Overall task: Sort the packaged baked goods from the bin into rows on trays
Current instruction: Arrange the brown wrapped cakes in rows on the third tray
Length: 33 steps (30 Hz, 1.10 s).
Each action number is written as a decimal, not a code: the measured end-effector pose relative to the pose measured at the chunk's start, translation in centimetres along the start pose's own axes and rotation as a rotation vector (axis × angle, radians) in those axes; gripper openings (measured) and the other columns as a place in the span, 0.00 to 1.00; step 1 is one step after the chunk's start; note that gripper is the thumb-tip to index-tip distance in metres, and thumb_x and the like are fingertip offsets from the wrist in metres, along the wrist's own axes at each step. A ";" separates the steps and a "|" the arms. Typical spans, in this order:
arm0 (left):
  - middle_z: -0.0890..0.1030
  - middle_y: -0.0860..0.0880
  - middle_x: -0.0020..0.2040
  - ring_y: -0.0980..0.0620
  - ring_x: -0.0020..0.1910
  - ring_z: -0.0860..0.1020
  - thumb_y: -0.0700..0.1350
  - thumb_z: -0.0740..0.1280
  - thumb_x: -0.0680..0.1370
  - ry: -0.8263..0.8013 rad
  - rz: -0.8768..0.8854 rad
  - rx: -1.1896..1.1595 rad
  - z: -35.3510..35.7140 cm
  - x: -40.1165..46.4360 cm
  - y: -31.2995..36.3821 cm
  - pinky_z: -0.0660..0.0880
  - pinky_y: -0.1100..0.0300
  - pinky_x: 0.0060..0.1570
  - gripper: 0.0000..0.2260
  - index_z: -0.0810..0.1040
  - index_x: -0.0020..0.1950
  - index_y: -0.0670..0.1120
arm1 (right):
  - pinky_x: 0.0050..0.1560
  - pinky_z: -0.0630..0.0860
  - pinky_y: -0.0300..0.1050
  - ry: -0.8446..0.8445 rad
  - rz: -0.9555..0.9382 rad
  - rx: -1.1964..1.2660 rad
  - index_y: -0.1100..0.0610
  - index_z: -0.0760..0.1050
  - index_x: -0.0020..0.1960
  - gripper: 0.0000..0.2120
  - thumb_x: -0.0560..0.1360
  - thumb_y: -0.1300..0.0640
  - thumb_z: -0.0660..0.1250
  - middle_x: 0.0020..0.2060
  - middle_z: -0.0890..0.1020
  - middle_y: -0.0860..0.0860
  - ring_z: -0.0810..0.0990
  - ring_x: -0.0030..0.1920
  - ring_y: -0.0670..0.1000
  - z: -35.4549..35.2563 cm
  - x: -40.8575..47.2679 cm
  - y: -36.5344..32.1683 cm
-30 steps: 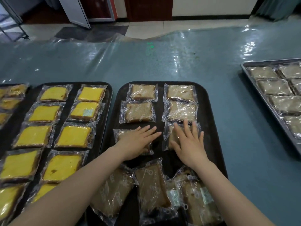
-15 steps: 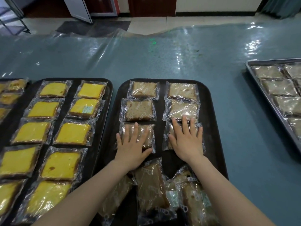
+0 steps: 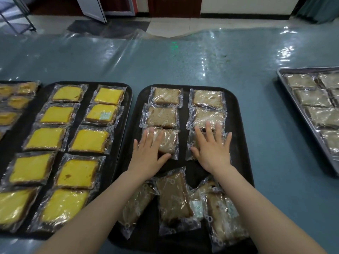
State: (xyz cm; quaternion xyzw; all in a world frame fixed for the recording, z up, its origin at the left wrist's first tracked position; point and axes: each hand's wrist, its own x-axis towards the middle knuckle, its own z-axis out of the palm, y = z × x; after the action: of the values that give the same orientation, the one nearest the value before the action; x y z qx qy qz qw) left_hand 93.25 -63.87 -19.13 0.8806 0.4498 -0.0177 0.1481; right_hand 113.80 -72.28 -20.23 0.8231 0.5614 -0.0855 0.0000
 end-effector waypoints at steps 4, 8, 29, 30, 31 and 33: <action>0.45 0.53 0.78 0.55 0.75 0.42 0.54 0.61 0.79 -0.009 -0.054 -0.250 -0.7 -5.7 -2.5 0.46 0.53 0.73 0.32 0.48 0.77 0.55 | 0.64 0.65 0.52 0.020 -0.060 0.246 0.50 0.74 0.62 0.23 0.76 0.36 0.57 0.65 0.72 0.51 0.67 0.68 0.57 -1.3 -3.6 -1.6; 0.46 0.54 0.78 0.58 0.75 0.42 0.55 0.62 0.79 -0.028 -0.077 -0.237 0.5 -11.5 -4.3 0.51 0.56 0.72 0.32 0.49 0.78 0.54 | 0.53 0.73 0.52 -0.211 -0.091 0.258 0.50 0.74 0.42 0.26 0.68 0.27 0.59 0.50 0.75 0.48 0.71 0.55 0.52 -1.4 -7.0 -3.6; 0.36 0.46 0.77 0.46 0.76 0.38 0.49 0.57 0.80 -0.086 0.318 0.309 2.3 -7.4 -1.0 0.36 0.49 0.70 0.34 0.36 0.76 0.57 | 0.39 0.79 0.55 0.319 0.732 1.369 0.43 0.69 0.56 0.22 0.69 0.59 0.73 0.47 0.81 0.62 0.78 0.34 0.57 -1.1 -13.5 3.2; 0.38 0.45 0.77 0.46 0.76 0.39 0.48 0.58 0.80 -0.066 0.292 0.264 2.4 -7.4 -0.7 0.37 0.50 0.71 0.34 0.36 0.76 0.56 | 0.41 0.79 0.56 0.336 0.759 1.412 0.44 0.70 0.54 0.20 0.69 0.58 0.74 0.48 0.81 0.62 0.80 0.35 0.57 -1.0 -13.4 3.3; 0.39 0.45 0.77 0.45 0.76 0.40 0.50 0.58 0.80 -0.067 0.279 0.218 2.6 -7.6 -0.5 0.38 0.51 0.71 0.34 0.37 0.76 0.56 | 0.43 0.81 0.57 0.341 0.785 1.477 0.45 0.71 0.52 0.19 0.68 0.58 0.75 0.49 0.82 0.61 0.82 0.37 0.57 -0.8 -13.2 3.3; 0.39 0.44 0.77 0.45 0.76 0.39 0.56 0.56 0.80 -0.112 0.262 0.177 3.5 -8.6 -0.4 0.38 0.53 0.70 0.34 0.34 0.75 0.57 | 0.45 0.82 0.55 0.304 0.803 1.523 0.47 0.70 0.52 0.19 0.68 0.55 0.77 0.50 0.81 0.57 0.84 0.40 0.54 -0.5 -12.9 3.1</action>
State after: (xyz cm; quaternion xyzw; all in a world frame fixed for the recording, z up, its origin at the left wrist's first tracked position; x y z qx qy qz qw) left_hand 88.23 -71.37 -21.17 0.9389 0.3189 -0.0868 0.0959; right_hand 112.15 -85.27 -18.23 0.7373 0.0131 -0.3200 -0.5949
